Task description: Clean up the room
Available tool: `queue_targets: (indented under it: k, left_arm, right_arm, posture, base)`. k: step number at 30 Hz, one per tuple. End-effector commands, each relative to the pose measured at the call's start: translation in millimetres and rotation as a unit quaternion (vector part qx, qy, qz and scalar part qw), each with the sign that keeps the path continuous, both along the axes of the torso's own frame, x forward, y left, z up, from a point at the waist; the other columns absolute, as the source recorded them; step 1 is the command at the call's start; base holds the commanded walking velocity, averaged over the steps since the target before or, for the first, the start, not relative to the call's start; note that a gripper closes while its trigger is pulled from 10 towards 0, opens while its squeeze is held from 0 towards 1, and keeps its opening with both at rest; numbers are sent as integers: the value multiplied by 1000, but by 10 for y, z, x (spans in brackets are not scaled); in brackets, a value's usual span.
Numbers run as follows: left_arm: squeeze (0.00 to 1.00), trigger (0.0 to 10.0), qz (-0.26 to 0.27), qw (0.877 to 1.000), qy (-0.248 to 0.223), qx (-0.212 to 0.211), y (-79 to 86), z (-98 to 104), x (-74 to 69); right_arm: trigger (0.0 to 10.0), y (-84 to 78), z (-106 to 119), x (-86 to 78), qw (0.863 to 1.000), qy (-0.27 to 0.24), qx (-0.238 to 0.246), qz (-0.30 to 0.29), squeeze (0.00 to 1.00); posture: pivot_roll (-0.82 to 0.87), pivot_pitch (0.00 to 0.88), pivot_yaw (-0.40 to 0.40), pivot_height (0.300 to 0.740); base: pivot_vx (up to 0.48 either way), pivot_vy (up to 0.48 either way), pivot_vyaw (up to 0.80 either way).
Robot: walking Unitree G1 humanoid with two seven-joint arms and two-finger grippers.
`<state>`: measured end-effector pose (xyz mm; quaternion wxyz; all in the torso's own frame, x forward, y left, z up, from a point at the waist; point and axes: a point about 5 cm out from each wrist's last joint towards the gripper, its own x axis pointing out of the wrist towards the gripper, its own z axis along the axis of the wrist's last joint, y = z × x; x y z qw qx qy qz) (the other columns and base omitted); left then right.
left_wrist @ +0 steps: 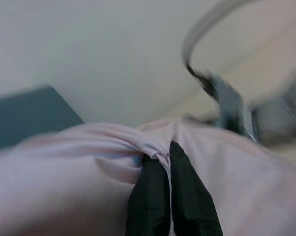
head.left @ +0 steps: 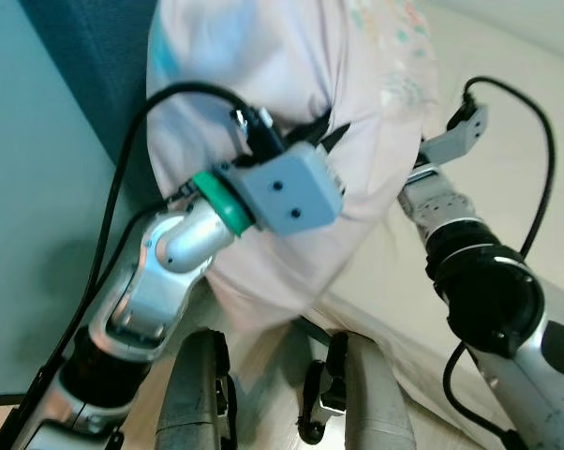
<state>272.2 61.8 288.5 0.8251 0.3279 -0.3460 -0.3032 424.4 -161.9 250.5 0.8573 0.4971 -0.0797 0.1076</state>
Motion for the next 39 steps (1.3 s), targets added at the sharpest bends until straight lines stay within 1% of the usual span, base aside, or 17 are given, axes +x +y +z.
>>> queue_targets:
  k: [1, 5, 6, 7, 9, 12, 14, 15, 17, 18, 22, 25, 29, 30, 31, 34, 39]
  left_arm:
    - [0, 0, -16, 1000, -5, 12, -76, -54, -86]
    - [0, 0, 23, 997, 65, 46, -74, -430, 9]
    - [0, 2784, 44, 994, 82, 58, -64, -548, 64]
    - [0, 10000, 71, 989, 117, 65, -46, -682, 149]
    - [0, 10000, 103, 980, 151, 77, -40, -850, 269]
    - [0, 10000, 131, 969, 204, 55, -25, -946, 370]
    - [0, 10000, 131, 969, 204, 55, -25, -946, 370]
    - [0, 10000, 146, 953, 263, 20, 8, -1038, 446]
    - [43, 10000, 155, 949, 275, 10, 32, -1069, 471]
    - [1000, 10000, 170, 942, 288, -10, 80, -1091, 500]
    - [1000, 10000, 231, 934, 266, -63, 271, -1036, 576]
    - [1000, 10000, 243, 932, 258, -72, 307, -1016, 588]
    - [1000, 10000, 304, 923, 204, -117, 612, -907, 486]
    - [0, 10000, 298, 924, 204, -128, 709, -880, 382]
    - [0, 10000, 298, 924, 204, -128, 709, -880, 382]
    - [0, 10000, 207, 934, 253, -143, 836, -830, 53]
    - [0, 10000, 138, 937, 286, -146, 847, -781, -91]
  right_arm:
    - [10000, -18, 69, 4, 1000, -12, -20, -3, 0]
    - [10000, -75, -55, -5, 994, 24, -101, -18, 0]
    - [10000, -111, -148, -16, 991, 47, -123, -30, 0]
    - [10000, -155, -277, -37, 987, 74, -135, -41, 0]
    - [10000, -243, -531, -94, 977, 126, -158, -68, 0]
    - [10000, -309, -724, -155, 975, 154, -137, -86, 0]
    - [10000, -309, -724, -155, 975, 154, -137, -86, 0]
    - [10000, -350, -842, -204, 977, 154, -109, -94, 0]
    - [10000, -361, -859, -216, 980, 145, -98, -96, 0]
    - [10000, -361, -842, -220, 984, 123, -95, -93, 0]
    - [10000, -320, -701, -215, 995, 26, -81, -58, 0]
    - [10000, -304, -668, -215, 996, 6, -79, -49, 0]
    - [10000, -205, -604, -276, 978, -81, -190, 6, 0]
    - [10000, -213, -639, -336, 970, -100, -222, 13, 0]
    - [10000, -213, -639, -336, 970, -100, -222, 13, 0]
    - [10000, -266, -835, -589, 952, -115, -284, 16, 0]
    - [10000, -278, -928, -721, 946, -114, -303, 11, 0]
  posture:
    - [253, 293, -27, 616]
    - [260, 292, -34, 616]
    - [260, 292, -34, 616]
    - [248, 295, -33, 616]
    - [238, 293, -30, 616]
    - [227, 295, -23, 616]
    - [227, 295, -23, 616]
    - [216, 292, -15, 616]
    - [214, 290, -13, 616]
    - [207, 288, -9, 616]
    - [197, 282, -1, 616]
    - [197, 282, -1, 616]
    - [174, 263, 8, 616]
    - [167, 258, 1, 616]
    - [167, 258, 1, 616]
    - [163, 246, -11, 616]
    - [161, 242, -15, 616]
  base:
    - [0, 0, 0]
    - [0, 0, 0]
    - [0, 0, 0]
    - [0, 0, 0]
    - [0, 0, 0]
    - [0, 0, 0]
    - [0, 0, 0]
    - [0, 0, 0]
    - [0, 0, 0]
    - [0, 0, 0]
    - [0, 0, 0]
    - [0, 0, 0]
    - [0, 0, 0]
    - [0, 0, 0]
    - [0, 0, 0]
    - [0, 0, 0]
    - [0, 0, 0]
